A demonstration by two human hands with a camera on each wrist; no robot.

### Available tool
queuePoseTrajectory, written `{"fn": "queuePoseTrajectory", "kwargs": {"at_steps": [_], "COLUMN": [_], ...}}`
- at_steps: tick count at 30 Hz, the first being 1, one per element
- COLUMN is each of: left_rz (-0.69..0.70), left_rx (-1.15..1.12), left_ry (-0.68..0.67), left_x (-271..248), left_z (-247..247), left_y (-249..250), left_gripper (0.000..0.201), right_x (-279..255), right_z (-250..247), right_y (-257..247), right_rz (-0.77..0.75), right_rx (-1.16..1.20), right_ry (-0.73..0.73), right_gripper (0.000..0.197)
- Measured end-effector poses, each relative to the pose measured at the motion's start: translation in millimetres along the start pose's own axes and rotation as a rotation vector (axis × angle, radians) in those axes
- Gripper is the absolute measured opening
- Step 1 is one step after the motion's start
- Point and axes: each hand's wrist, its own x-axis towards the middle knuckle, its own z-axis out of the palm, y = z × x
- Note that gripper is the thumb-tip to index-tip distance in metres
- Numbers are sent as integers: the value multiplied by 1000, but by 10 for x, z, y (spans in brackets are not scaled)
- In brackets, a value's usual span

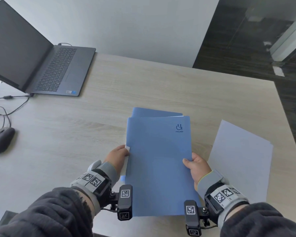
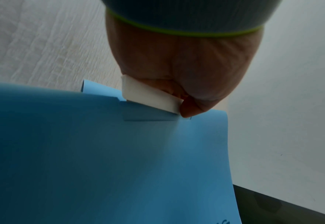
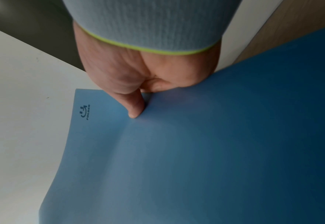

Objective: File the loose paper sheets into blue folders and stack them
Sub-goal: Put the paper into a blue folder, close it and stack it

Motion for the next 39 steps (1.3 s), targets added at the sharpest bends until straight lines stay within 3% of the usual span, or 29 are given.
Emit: {"fn": "queuePoseTrajectory", "kwargs": {"at_steps": [6, 11, 16, 19, 26, 30, 39], "left_rz": [-11, 64, 124, 104, 63, 65, 46], "left_rx": [-92, -128, -106, -143, -121, -101, -76], "left_ry": [53, -27, -59, -87, -155, -178, -188], "left_x": [11, 29, 83, 124, 185, 172, 150], "left_z": [92, 78, -12, -100, -226, -245, -264], "left_y": [-43, -69, -72, -57, -50, -33, -37], "left_gripper": [27, 10, 22, 27, 54, 51, 48], "right_x": [-32, -53, -60, -75, 37, 54, 106], "right_z": [67, 100, 107, 111, 87, 93, 58], "right_y": [11, 13, -34, -183, -586, -628, -628], "right_rz": [8, 4, 66, 44, -132, -191, -215], "right_rx": [23, 49, 87, -6, -69, -251, -355], "right_ry": [-6, -18, -61, -79, -74, -56, -38], "right_gripper": [35, 34, 28, 23, 52, 44, 24]}}
